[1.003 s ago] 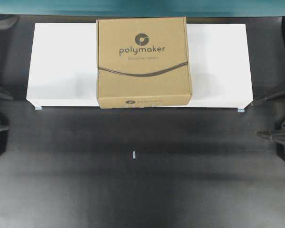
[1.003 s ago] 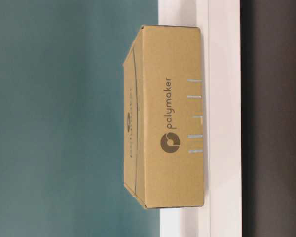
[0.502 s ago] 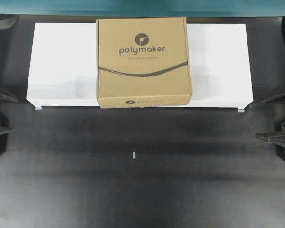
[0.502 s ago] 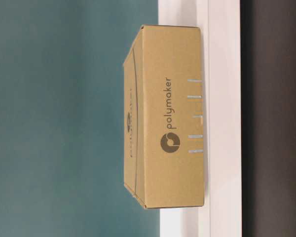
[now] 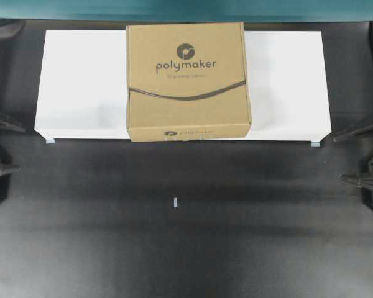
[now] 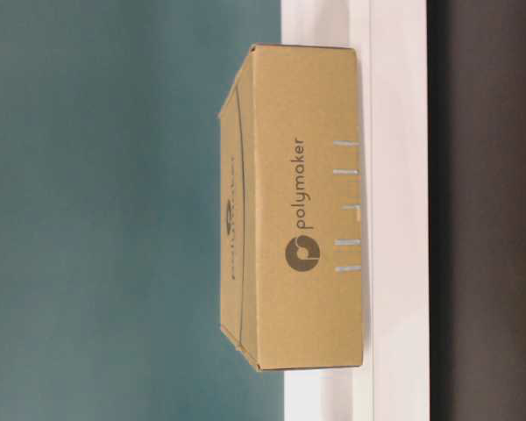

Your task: Place the cardboard box on the stand after clamping it between your arms.

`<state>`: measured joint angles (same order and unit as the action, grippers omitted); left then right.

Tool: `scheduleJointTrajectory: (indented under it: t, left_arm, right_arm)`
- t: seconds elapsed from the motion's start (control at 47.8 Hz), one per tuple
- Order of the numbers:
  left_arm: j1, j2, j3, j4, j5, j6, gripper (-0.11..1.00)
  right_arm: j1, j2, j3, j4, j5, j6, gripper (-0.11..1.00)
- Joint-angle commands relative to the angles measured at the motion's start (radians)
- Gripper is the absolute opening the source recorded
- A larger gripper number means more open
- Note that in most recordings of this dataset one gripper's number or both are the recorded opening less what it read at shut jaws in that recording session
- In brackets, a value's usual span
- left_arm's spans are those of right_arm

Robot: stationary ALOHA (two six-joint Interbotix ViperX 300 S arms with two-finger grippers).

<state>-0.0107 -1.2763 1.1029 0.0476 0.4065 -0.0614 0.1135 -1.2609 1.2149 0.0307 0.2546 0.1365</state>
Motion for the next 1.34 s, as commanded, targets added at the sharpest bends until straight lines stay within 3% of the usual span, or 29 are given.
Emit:
scheduleJointTrajectory:
  t: [0.0,0.355,0.773,0.899,1.087,1.317]
  left_arm:
    - [0.015,0.012,0.002,0.000,-0.008,-0.002,0.79]
    - [0.123,0.008,0.012,0.002,-0.011,-0.002,0.79]
    - [0.127,0.009,0.035,0.000,-0.009,-0.002,0.79]
    - [0.127,0.020,0.044,0.002,-0.074,0.009,0.79]
    - [0.115,0.072,0.066,0.000,-0.262,0.028,0.79]
    - [0.058,0.092,0.074,0.002,-0.328,0.129,0.79]
  right_arm:
    - [0.000,-0.003,0.012,-0.002,-0.018,0.006,0.82]
    - [0.000,-0.020,0.063,-0.003,-0.057,0.002,0.82]
    - [-0.002,-0.026,0.083,-0.003,-0.080,0.006,0.82]
    - [0.000,-0.034,0.086,-0.003,-0.077,0.006,0.82]
    - [0.000,-0.054,0.101,-0.003,-0.075,0.006,0.82]
    - [-0.026,-0.061,0.124,-0.003,-0.061,0.008,0.82]
